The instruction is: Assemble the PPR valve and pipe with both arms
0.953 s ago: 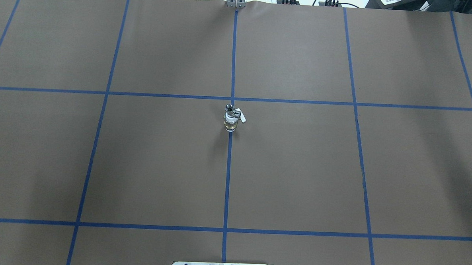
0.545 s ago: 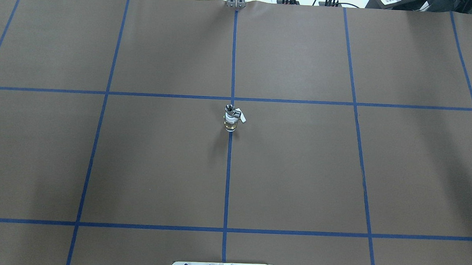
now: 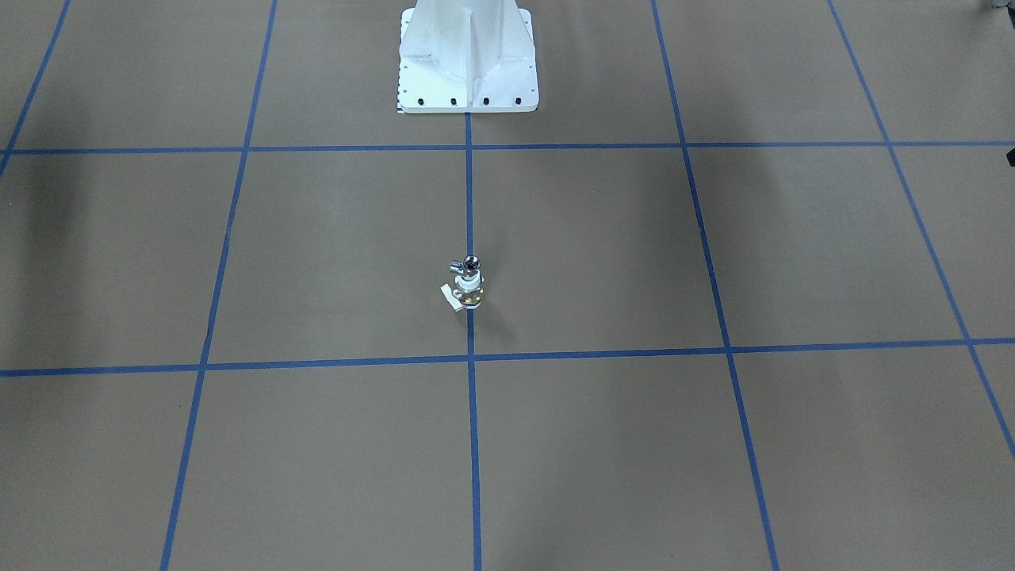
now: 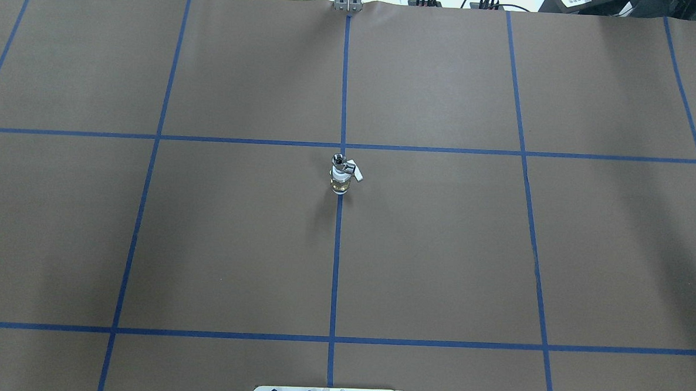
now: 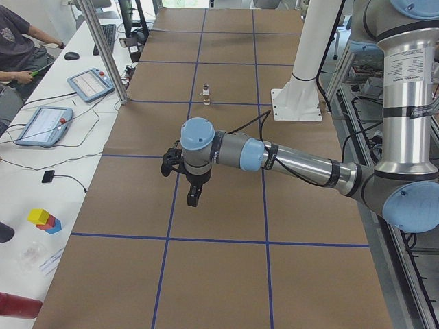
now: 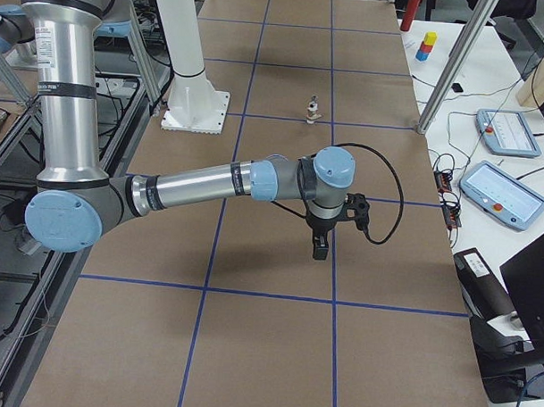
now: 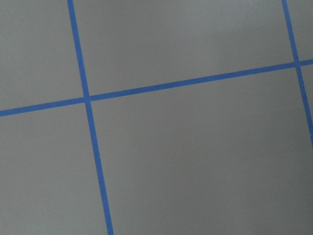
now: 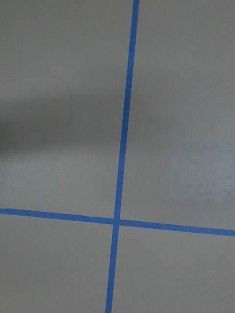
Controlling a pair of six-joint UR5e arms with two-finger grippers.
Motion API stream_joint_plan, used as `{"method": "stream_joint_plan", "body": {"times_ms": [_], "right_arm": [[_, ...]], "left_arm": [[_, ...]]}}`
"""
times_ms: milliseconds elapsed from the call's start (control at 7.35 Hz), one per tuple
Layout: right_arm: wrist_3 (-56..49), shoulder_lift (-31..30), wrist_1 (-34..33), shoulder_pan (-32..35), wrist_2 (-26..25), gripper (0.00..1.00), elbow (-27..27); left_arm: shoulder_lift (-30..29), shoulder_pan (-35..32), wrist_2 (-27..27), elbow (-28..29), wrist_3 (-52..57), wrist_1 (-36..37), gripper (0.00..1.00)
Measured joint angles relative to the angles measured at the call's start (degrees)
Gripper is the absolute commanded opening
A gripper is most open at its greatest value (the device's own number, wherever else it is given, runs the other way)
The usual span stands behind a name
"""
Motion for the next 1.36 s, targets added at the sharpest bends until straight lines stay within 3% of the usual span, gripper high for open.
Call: {"method": "stream_joint_plan", "body": {"times_ms": [1361], "right_arm": [[0.7,0.0,0.0,0.0,0.4,1.00,0.3]], "left_arm": [[0.2,0.0,-0.3,-0.8,-0.3,-0.1,1.00]]}}
